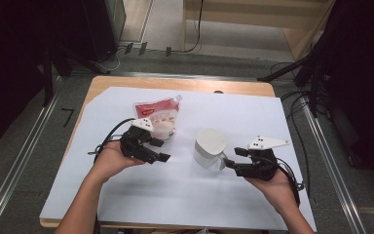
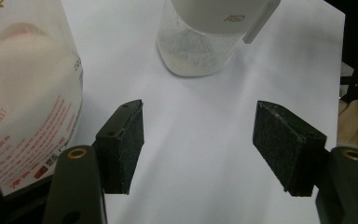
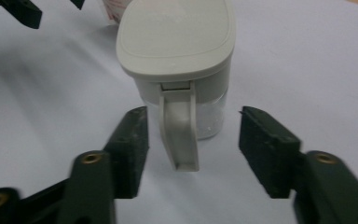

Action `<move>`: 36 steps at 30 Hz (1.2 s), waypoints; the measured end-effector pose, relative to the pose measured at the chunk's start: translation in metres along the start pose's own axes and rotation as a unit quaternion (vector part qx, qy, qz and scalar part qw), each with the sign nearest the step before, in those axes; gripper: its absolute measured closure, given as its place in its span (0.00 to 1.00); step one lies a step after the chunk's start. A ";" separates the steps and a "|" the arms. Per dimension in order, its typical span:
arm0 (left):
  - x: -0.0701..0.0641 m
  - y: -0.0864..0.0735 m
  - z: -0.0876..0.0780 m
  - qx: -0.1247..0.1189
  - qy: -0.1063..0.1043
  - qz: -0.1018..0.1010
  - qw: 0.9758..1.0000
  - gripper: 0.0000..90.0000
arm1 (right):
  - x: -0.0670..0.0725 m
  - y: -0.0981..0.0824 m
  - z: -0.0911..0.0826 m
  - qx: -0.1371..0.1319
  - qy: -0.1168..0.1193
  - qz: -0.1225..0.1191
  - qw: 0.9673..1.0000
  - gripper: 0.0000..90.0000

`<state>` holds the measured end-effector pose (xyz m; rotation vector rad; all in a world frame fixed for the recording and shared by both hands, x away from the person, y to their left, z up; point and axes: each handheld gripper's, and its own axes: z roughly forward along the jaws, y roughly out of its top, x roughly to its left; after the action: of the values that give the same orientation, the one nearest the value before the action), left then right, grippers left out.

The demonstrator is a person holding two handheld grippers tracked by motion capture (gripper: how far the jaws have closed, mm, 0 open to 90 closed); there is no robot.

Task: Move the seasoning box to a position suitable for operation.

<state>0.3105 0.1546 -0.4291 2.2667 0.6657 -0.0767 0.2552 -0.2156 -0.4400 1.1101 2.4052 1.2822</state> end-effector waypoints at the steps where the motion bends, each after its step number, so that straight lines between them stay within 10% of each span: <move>1: 0.000 0.000 0.000 0.000 0.000 0.000 1.000 0.38 | 0.000 -0.001 -0.001 -0.001 0.000 0.000 1.000 0.57; 13: 0.001 0.000 0.000 -0.010 -0.006 -0.002 1.000 0.37 | 0.011 -0.007 0.004 0.025 0.040 -0.008 0.999 1.00; 36: 0.001 0.003 0.004 -0.003 -0.001 -0.002 1.000 0.34 | 0.014 -0.019 0.038 0.046 0.041 -0.006 0.998 1.00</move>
<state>0.3130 0.1506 -0.4302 2.2584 0.6696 -0.0776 0.2540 -0.1887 -0.4759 1.0854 2.5499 1.2498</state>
